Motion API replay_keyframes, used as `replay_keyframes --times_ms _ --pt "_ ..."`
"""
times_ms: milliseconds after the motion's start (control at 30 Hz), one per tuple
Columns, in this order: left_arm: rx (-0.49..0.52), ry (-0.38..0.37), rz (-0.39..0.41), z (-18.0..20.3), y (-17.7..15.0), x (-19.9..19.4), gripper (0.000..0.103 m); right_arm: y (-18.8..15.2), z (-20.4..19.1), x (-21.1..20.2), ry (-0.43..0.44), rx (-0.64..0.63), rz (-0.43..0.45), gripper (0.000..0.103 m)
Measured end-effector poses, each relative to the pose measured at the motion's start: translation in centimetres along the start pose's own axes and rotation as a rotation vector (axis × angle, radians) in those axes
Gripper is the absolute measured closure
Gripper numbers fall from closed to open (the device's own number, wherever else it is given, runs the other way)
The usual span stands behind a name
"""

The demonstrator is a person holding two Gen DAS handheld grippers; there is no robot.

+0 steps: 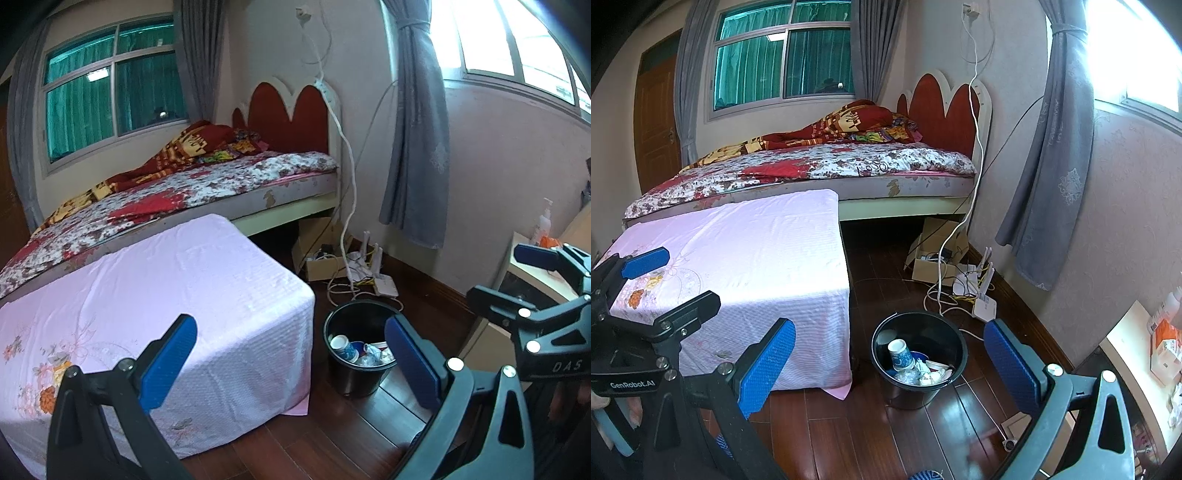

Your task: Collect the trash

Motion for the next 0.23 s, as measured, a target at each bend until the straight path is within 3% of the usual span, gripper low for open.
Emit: replay_keyframes --times_ms 233 --pt "-0.016 -0.003 -0.013 -0.49 -0.25 0.17 0.001 -0.09 0.23 0.01 0.000 -0.001 -0.004 0.000"
Point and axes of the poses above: each gripper's, at about its wrist camera, not at the fingertips, and x roughly the way its jaws point, z to its right, y to its top, the point moved 4 cm from there along x, roughly the way its jaws point, and after that the axes turned 8 degrees about -y, right-handed, at the moved point
